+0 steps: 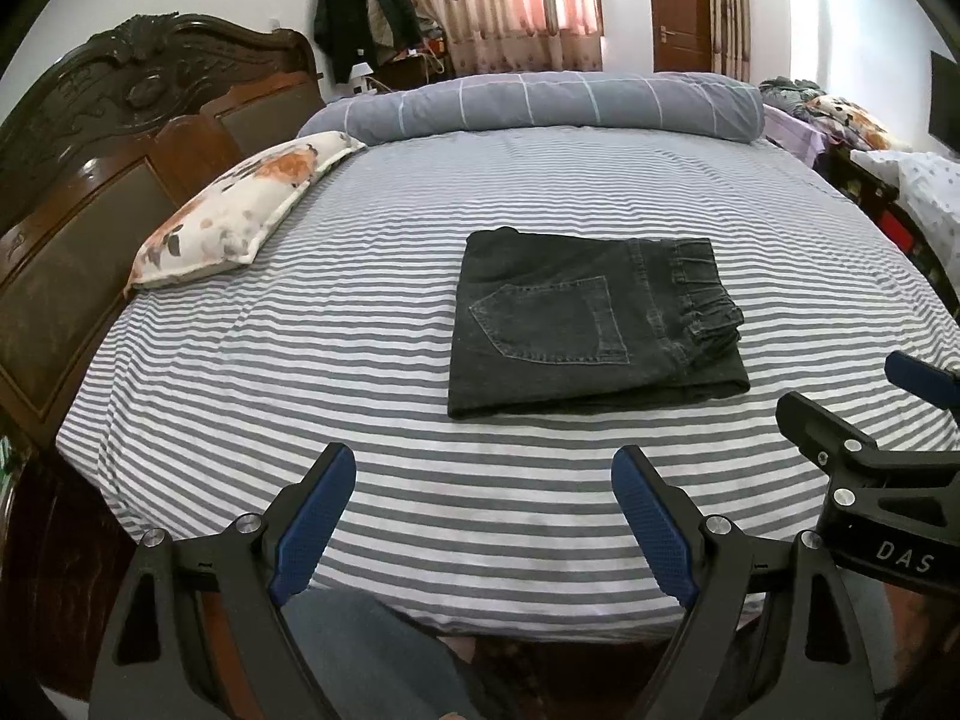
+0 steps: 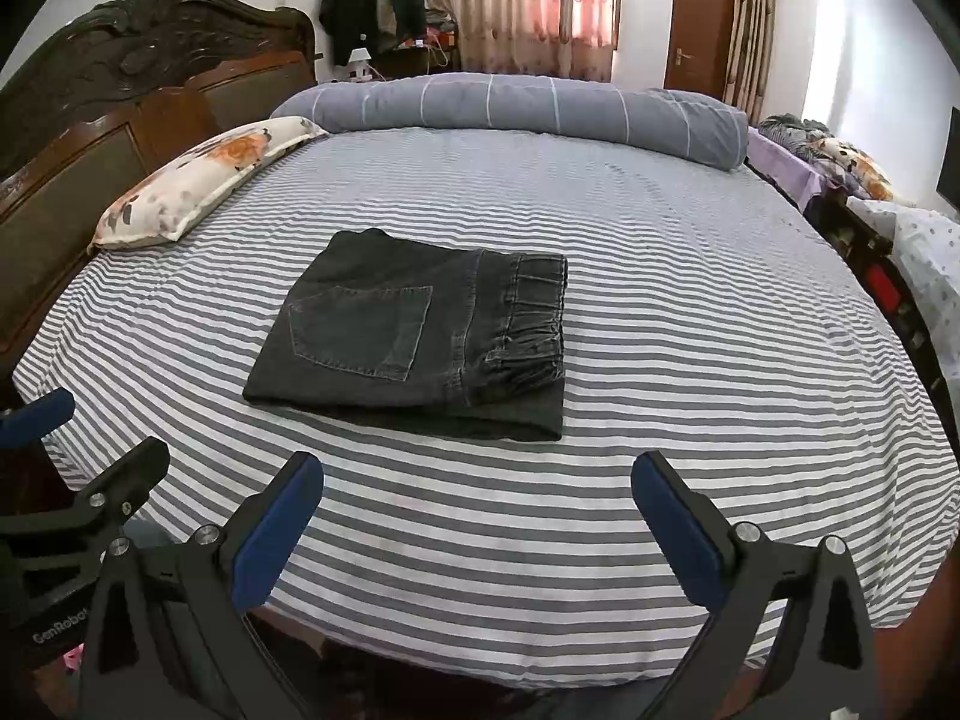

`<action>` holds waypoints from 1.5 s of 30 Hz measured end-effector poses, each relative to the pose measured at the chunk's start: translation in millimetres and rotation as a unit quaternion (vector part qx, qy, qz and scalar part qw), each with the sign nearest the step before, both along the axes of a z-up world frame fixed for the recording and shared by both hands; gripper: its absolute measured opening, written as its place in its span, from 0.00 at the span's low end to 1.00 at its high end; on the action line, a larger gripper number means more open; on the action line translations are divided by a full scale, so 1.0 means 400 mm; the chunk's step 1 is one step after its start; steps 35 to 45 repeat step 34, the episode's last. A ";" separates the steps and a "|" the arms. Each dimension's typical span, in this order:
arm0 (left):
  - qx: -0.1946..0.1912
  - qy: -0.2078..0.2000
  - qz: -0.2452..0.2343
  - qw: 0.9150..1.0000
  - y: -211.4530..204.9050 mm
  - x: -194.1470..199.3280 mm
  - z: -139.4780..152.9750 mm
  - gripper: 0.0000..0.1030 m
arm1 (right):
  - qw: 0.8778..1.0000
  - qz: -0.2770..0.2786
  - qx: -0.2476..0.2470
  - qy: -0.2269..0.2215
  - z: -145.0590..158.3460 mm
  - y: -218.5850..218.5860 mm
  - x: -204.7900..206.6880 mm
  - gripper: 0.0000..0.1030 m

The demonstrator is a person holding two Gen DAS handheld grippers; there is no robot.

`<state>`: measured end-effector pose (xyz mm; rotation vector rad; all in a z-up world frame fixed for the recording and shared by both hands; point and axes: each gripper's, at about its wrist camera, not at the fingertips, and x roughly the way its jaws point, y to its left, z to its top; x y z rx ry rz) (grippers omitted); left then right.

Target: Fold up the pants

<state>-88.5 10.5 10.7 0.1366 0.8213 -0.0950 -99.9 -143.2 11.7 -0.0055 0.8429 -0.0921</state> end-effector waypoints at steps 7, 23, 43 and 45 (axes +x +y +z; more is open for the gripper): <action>-0.008 0.011 -0.002 1.000 0.001 0.007 -0.005 0.85 | 1.000 0.002 0.012 0.004 -0.005 -0.006 0.000 0.99; -0.004 0.022 -0.005 1.000 -0.004 0.015 -0.025 0.85 | 1.000 0.005 0.023 0.018 -0.023 -0.012 0.006 0.99; -0.018 0.035 0.006 0.999 0.024 0.024 -0.034 0.85 | 1.000 0.005 0.023 0.019 -0.028 -0.009 0.005 0.99; -0.018 0.035 0.006 0.999 0.024 0.024 -0.034 0.85 | 1.000 0.005 0.023 0.019 -0.028 -0.009 0.005 0.99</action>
